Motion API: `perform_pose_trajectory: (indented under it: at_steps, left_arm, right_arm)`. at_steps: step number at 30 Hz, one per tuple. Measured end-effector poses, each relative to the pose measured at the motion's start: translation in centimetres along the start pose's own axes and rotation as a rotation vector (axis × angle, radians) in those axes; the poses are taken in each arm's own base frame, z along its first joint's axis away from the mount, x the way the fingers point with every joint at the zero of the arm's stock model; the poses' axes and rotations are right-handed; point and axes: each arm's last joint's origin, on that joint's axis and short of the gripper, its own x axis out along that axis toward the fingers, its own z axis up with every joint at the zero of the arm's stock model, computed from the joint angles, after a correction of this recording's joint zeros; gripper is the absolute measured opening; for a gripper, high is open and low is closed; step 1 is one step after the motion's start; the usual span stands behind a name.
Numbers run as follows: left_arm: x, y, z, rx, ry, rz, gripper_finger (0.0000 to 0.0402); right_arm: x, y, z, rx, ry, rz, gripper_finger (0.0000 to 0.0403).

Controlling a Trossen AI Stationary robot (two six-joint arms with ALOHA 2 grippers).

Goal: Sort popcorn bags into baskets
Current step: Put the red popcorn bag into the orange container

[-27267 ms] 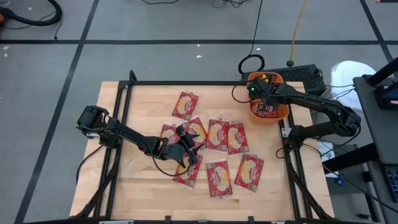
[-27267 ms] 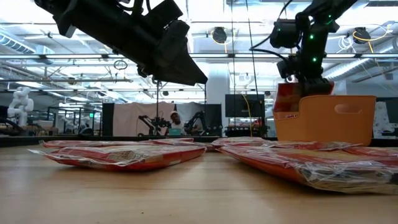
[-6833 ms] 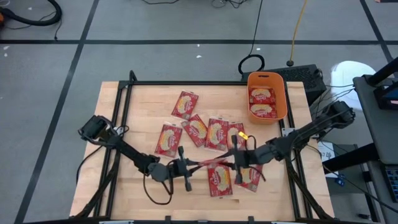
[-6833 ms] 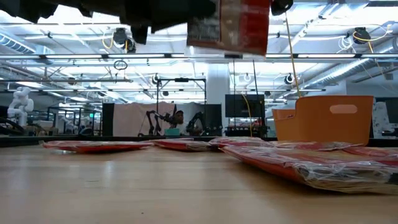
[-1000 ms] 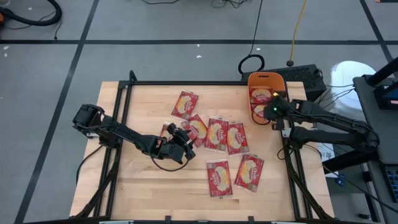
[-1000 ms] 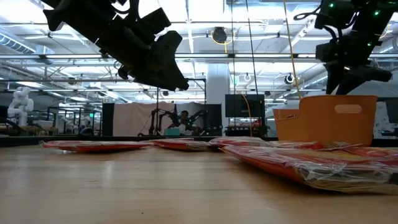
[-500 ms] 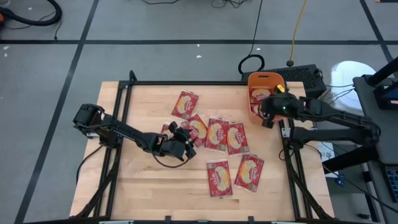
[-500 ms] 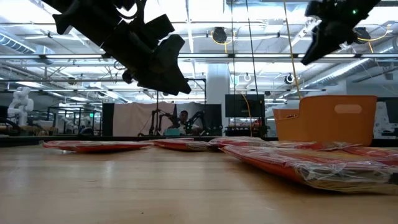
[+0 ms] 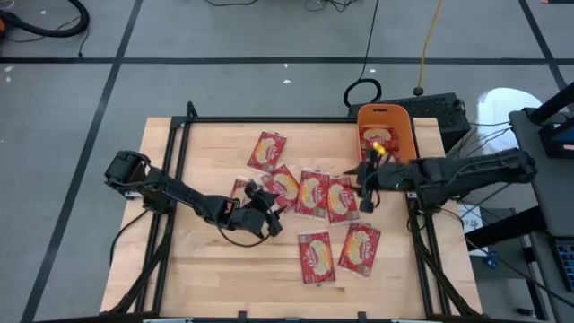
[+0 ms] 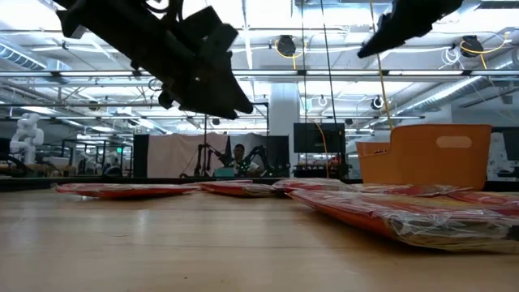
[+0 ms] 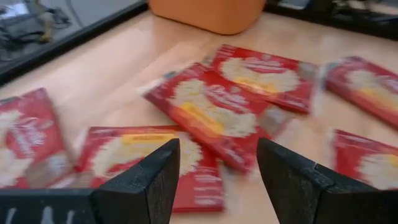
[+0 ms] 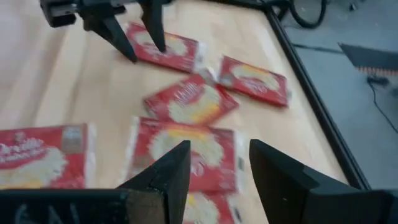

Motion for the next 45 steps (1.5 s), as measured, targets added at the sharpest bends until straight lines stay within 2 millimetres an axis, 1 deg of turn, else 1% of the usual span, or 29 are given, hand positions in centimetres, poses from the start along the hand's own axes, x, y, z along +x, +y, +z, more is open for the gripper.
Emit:
perform_pose_trajectory:
  at_steps: [6, 9, 13, 17, 21, 22, 24, 28, 34, 37, 39, 41, 45]
  left_arm:
    - [-1.4, -1.7, -0.5, -0.021, -0.008, -0.082, 0.0216]
    - [-2.0, -2.3, -0.8, -0.013, -0.011, -0.111, 0.0216]
    - [-2.4, -2.8, -1.3, 0.008, -0.01, -0.115, 0.0216]
    - [-1.7, -2.9, -2.3, 0.045, -0.012, -0.067, 0.0216]
    - [0.2, -2.6, -3.7, 0.049, 0.011, -0.012, 0.0216]
    - [0.8, -2.5, -3.9, 0.025, 0.008, -0.007, 0.0216]
    - [1.6, -2.5, -4.0, -0.024, 0.004, -0.021, 0.0216]
    - [3.0, -2.4, -4.7, -0.037, 0.014, -0.047, 0.0216]
    - [4.0, -1.6, -4.9, 0.003, 0.026, -0.013, 0.0216]
    - [4.5, -1.0, -5.0, 0.011, 0.039, 0.014, 0.0216]
    - [4.7, -0.5, -5.4, 0.007, 0.081, 0.046, 0.0216]
    - [4.7, 0.1, -5.9, -0.044, 0.139, 0.09, 0.0216]
    - [3.5, 1.0, -6.6, -0.093, 0.306, 0.125, 0.0216]
  right_arm:
    - [2.2, 4.5, 1.3, -0.069, -0.085, 0.052, 0.0155]
    - [3.4, 6.4, 1.7, -0.097, -0.126, 0.072, 0.0155]
    - [5.2, 8.3, 1.4, -0.116, -0.11, 0.098, 0.0155]
    - [7.2, 9.5, 0.6, -0.123, -0.061, 0.102, 0.0155]
    - [8.7, 10.3, -0.3, -0.118, -0.003, 0.098, 0.0155]
    - [9.1, 10.5, -0.5, -0.121, 0.014, 0.097, 0.0155]
    - [9.6, 10.8, -0.9, -0.136, 0.037, 0.095, 0.0155]
    - [10.2, 11.1, -1.4, -0.157, 0.06, 0.093, 0.0155]
    - [10.5, 11.1, -2.8, -0.193, 0.013, 0.097, 0.0155]
    - [10.6, 10.9, -3.0, -0.183, -0.059, 0.096, 0.0155]
    - [10.7, 10.8, -3.5, -0.187, -0.083, 0.095, 0.0155]
    - [10.7, 10.8, -3.9, -0.178, -0.103, 0.095, 0.0155]
    - [10.8, 10.7, -5.3, -0.167, -0.092, 0.097, 0.0155]
